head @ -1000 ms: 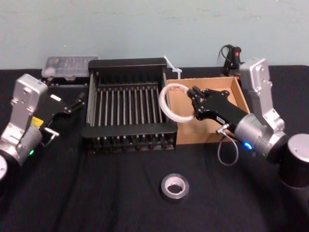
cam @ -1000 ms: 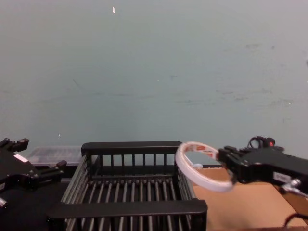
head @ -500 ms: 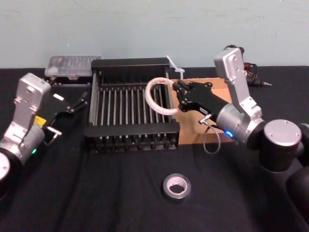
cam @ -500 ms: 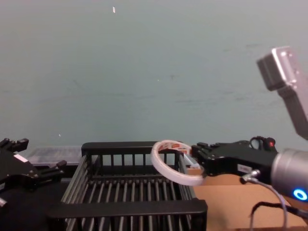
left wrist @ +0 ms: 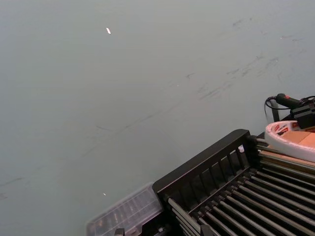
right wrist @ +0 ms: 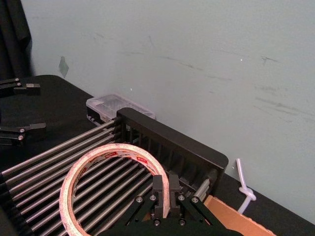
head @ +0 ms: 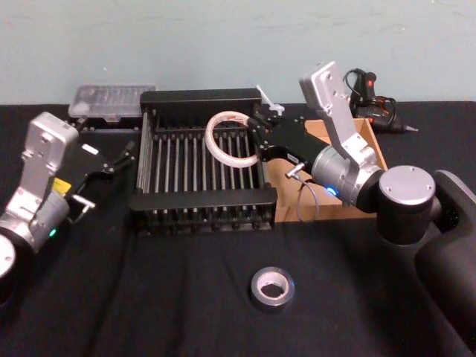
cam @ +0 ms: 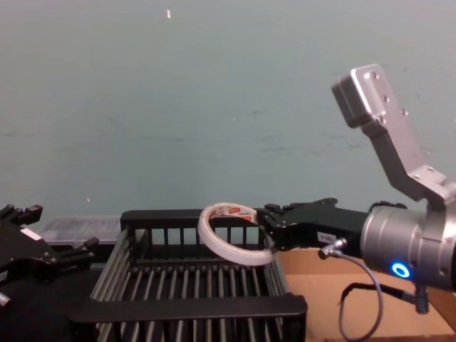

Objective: Pick up the white tape and place it into the black box , Pick up the silver tape and place it into the brown box.

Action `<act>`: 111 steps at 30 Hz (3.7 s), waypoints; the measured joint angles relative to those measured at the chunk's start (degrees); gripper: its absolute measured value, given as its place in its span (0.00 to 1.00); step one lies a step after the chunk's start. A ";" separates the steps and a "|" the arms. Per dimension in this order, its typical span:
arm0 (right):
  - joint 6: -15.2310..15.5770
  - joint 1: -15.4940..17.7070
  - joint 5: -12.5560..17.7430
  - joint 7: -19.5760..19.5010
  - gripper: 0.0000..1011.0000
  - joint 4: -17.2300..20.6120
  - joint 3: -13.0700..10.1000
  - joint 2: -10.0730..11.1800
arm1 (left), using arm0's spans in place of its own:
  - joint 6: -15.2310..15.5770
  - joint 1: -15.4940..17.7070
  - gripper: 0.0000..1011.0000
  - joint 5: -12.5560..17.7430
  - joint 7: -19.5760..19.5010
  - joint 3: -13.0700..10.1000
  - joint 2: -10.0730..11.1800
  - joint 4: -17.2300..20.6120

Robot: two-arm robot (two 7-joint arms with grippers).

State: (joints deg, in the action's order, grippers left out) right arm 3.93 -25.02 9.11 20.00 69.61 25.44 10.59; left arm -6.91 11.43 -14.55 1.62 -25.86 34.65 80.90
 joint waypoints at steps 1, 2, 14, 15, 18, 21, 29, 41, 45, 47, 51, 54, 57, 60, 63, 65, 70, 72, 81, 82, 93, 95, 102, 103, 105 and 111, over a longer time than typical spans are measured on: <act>0.08 -0.47 -0.19 0.24 0.08 -0.50 0.11 -0.21 | 0.00 0.00 0.99 0.00 0.00 0.00 0.00 0.00; 0.14 -0.69 -0.25 0.34 0.08 -0.73 0.15 -0.31 | 0.00 0.00 0.99 0.00 0.00 0.00 0.00 0.00; 1.23 -4.08 -0.37 1.24 0.08 -4.91 0.36 -2.15 | 0.00 0.00 0.99 0.00 0.00 0.00 0.00 0.00; 1.16 -4.42 -0.56 1.25 0.08 -5.50 0.51 -2.36 | 0.00 0.00 0.99 0.00 0.00 0.00 0.00 0.00; 1.02 -5.07 -0.86 1.23 0.08 -6.80 0.69 -2.88 | 0.00 0.00 0.99 0.00 0.00 0.00 0.00 0.00; 0.99 -5.16 -0.90 1.22 0.08 -6.94 0.71 -2.93 | 0.00 0.00 0.99 0.00 0.00 0.00 0.00 0.00; 0.99 -5.06 -0.89 1.22 0.08 -6.65 0.66 -2.82 | 0.00 0.00 0.99 0.00 0.00 0.00 0.00 0.00; 0.99 -4.94 -0.80 1.26 0.08 -6.43 0.61 -2.73 | 0.00 0.00 0.99 0.00 0.00 0.00 0.00 0.00; 0.99 -4.92 -0.77 1.27 0.15 -6.40 0.58 -2.71 | 0.00 0.00 0.99 0.00 0.00 0.00 0.00 0.00; 0.99 -4.91 -0.77 1.28 0.18 -6.38 0.58 -2.70 | 0.00 0.00 0.99 0.00 0.00 0.00 0.00 0.00; 0.99 -4.89 -0.75 1.28 0.33 -6.35 0.57 -2.69 | 0.00 0.00 0.99 0.00 0.00 0.00 0.00 0.00; 0.99 -4.88 -0.74 1.28 0.43 -6.34 0.57 -2.68 | 0.00 0.00 0.99 0.00 0.00 0.00 0.00 0.00; 0.99 -4.86 -0.72 1.28 0.51 -6.32 0.58 -2.68 | 0.00 0.00 0.99 0.00 0.00 0.00 0.00 0.00; 0.99 -4.86 -0.72 1.28 0.61 -6.31 0.57 -2.69 | 0.00 0.00 0.99 0.00 0.00 0.00 0.00 0.00; 0.99 -4.86 -0.72 1.28 0.71 -6.31 0.58 -2.69 | 0.00 0.00 0.99 0.00 0.00 0.00 0.00 0.00; 0.99 -4.86 -0.72 1.28 0.75 -6.31 0.58 -2.68 | 0.00 0.00 0.99 0.00 0.00 0.00 0.00 0.00; 0.99 -4.86 -0.72 1.28 0.90 -6.31 0.58 -2.69 | 0.00 0.00 0.99 0.00 0.00 0.00 0.00 0.00; 1.20 -4.61 -0.63 1.29 0.93 -5.88 0.43 -2.52 | 0.00 0.00 0.99 0.00 0.00 0.00 0.00 0.00; 3.59 -2.31 0.89 2.02 0.99 -1.57 -0.81 -0.60 | 0.00 0.00 0.99 0.00 0.00 0.00 0.00 0.00; 3.93 -1.83 1.08 1.99 0.99 -0.81 -0.97 -0.28 | 0.00 0.00 0.99 0.00 0.00 0.00 0.00 0.00; 6.34 2.06 2.97 1.82 0.99 5.57 -2.10 2.32 | 0.00 0.00 0.99 0.00 0.00 0.00 0.00 0.00; 6.76 2.69 3.42 1.88 0.99 6.63 -2.31 2.79 | 0.00 0.00 0.99 0.00 0.00 0.00 0.00 0.00; 8.73 6.17 5.66 2.36 0.99 12.64 -3.26 5.59 | 0.00 0.00 0.99 0.00 0.00 0.00 0.00 0.00; 8.96 6.56 5.88 2.39 0.99 13.34 -3.34 5.92 | 0.00 0.00 0.99 0.00 0.00 0.00 0.00 0.00; 9.47 7.61 6.35 2.41 0.99 15.13 -3.49 6.89 | 0.00 0.00 0.99 0.00 0.00 0.00 0.00 0.00; 11.19 11.05 8.07 2.21 0.99 20.39 -4.41 9.76 | 0.00 0.00 0.99 0.00 0.00 0.00 0.00 0.00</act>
State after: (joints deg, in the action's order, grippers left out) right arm 15.11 -13.98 17.18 22.20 90.00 21.03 20.35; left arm -6.91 11.43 -14.55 1.62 -25.86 34.64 80.90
